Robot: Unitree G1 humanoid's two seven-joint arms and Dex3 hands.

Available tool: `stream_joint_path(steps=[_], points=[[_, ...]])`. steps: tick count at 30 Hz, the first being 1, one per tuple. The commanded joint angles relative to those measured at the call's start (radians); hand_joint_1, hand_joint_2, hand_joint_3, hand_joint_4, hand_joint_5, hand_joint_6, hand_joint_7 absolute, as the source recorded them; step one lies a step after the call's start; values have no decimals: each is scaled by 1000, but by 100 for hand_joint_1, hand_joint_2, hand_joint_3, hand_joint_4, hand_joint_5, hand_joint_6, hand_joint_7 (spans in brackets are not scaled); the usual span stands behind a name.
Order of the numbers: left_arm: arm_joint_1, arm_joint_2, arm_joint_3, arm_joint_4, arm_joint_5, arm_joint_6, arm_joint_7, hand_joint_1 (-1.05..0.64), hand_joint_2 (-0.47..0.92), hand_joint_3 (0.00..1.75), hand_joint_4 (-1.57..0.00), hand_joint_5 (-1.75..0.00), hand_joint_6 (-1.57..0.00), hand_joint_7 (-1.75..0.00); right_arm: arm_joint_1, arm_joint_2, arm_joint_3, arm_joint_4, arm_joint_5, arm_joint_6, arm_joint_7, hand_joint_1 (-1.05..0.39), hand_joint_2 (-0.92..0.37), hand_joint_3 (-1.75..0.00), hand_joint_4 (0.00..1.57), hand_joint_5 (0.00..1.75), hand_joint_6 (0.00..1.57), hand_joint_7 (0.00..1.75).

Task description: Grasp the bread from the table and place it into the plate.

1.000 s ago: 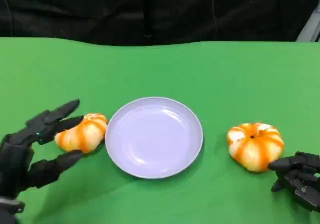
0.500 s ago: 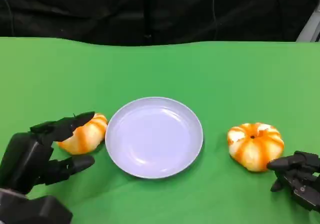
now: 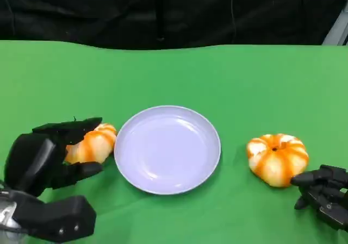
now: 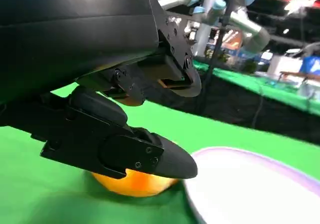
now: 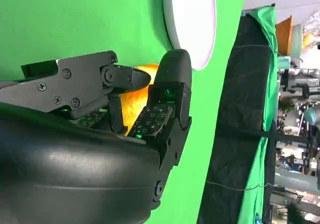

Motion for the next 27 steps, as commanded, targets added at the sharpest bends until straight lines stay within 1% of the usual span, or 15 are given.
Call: stream_joint_path(steps=[1, 5, 9, 13, 19, 25, 27], points=[[-33, 26, -38, 30, -23, 20, 15, -80, 92, 18, -66, 0, -66, -1, -4, -12, -7, 0, 14, -11, 3, 0, -92, -39, 76, 138, 98, 64], [-65, 15, -69, 62, -48, 75, -54, -81, 92, 19, -62, 0, -63, 0, -1, -10, -7, -4, 13, -10, -4, -2, -92, -38, 77, 138, 98, 65], [-75, 13, -95, 73, -69, 101, -85, -81, 92, 22, -60, 0, -62, 0, 2, -11, -5, -10, 8, -5, -13, -3, -92, -37, 77, 137, 98, 65], [-89, 3, -111, 91, -96, 135, -151, -81, 92, 26, -56, 0, -58, 0, 0, -13, -6, -2, 9, -19, -8, -2, -92, -37, 77, 137, 97, 65], [-112, -7, -140, 136, -116, 149, -187, -81, 92, 31, -56, -1, -57, 0, 6, -12, -4, -13, 8, -8, -15, -2, -92, -37, 78, 136, 97, 66], [-120, -5, -157, 148, -131, 147, -183, -81, 92, 33, -57, 0, -57, 0, 7, -12, -4, -15, 8, -6, -16, -2, -92, -37, 78, 136, 97, 65], [-136, -19, -169, 177, -134, 163, -203, -82, 92, 34, -56, 0, -57, 0, 6, -13, -5, -11, 12, -14, -9, -1, -92, -37, 77, 135, 97, 65]])
